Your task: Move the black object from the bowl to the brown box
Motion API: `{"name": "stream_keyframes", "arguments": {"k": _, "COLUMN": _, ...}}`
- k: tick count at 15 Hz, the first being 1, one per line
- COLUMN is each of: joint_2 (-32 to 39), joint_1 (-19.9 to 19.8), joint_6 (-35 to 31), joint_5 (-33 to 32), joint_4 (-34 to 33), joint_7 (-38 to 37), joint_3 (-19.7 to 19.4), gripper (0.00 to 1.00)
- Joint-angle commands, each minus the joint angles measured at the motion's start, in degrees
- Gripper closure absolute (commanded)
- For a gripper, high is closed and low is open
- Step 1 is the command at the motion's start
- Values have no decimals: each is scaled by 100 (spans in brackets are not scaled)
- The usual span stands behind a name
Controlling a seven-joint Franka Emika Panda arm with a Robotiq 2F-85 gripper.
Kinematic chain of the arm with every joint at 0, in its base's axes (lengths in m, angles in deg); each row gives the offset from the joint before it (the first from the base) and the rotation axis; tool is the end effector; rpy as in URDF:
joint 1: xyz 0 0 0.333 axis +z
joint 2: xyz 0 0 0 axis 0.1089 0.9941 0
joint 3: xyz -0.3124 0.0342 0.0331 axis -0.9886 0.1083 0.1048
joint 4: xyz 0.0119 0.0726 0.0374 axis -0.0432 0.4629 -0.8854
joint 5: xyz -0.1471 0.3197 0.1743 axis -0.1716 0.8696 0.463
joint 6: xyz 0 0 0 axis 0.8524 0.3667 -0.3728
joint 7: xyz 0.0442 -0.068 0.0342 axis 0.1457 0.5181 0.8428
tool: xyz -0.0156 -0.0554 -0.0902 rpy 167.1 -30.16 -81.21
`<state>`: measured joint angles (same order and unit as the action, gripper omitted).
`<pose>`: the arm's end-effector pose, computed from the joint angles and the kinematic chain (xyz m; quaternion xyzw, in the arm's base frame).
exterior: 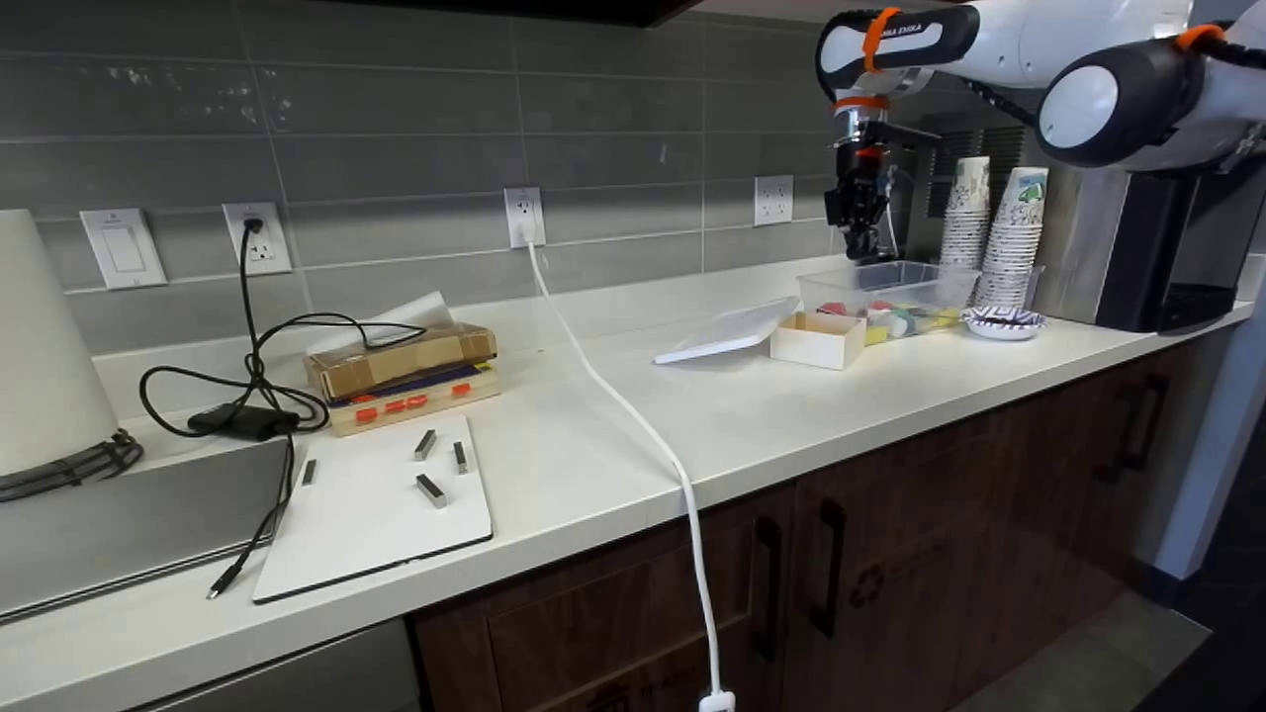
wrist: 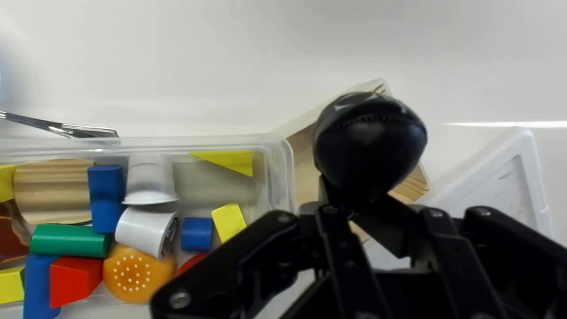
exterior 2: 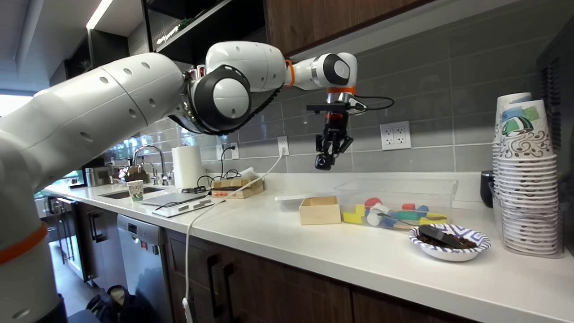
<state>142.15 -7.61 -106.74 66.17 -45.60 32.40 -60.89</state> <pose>0.7304 -0.1601 0.4261 -0.9924 0.0194 0.1014 0.0678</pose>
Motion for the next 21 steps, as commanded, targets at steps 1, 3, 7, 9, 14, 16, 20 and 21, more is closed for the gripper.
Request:
{"name": "stream_keyframes", "arguments": {"k": 1, "joint_2": 92, "joint_1": 163, "joint_6": 368, "joint_5": -16, "joint_4": -186, "joint_7": -16, "joint_3": -43, "gripper": 96}}
{"name": "stream_keyframes", "arguments": {"k": 3, "joint_2": 174, "joint_1": 233, "joint_6": 405, "joint_5": -8, "joint_4": -211, "joint_7": -64, "joint_3": -37, "gripper": 96}}
{"name": "stream_keyframes", "arguments": {"k": 7, "joint_2": 406, "joint_1": 358, "joint_6": 505, "joint_5": -5, "joint_4": -248, "joint_7": -82, "joint_3": -26, "gripper": 96}}
{"name": "stream_keyframes", "arguments": {"k": 9, "joint_2": 559, "joint_1": 390, "joint_6": 476, "joint_5": 5, "joint_4": -283, "joint_7": -77, "joint_3": -18, "gripper": 96}}
{"name": "stream_keyframes", "arguments": {"k": 14, "joint_2": 841, "joint_1": 437, "joint_6": 347, "joint_5": 30, "joint_4": -338, "joint_7": 1, "joint_3": 23, "gripper": 96}}
{"name": "stream_keyframes", "arguments": {"k": 16, "joint_2": 911, "joint_1": 452, "joint_6": 301, "joint_5": 29, "joint_4": -337, "joint_7": -5, "joint_3": 26, "gripper": 96}}
{"name": "stream_keyframes", "arguments": {"k": 20, "joint_2": 991, "joint_1": 455, "joint_6": -93, "joint_5": 78, "joint_4": -399, "joint_7": 26, "joint_3": 89, "gripper": 96}}
{"name": "stream_keyframes", "arguments": {"k": 21, "joint_2": 993, "joint_1": 460, "joint_6": -252, "joint_5": 76, "joint_4": -392, "joint_7": 46, "joint_3": 101, "gripper": 96}}
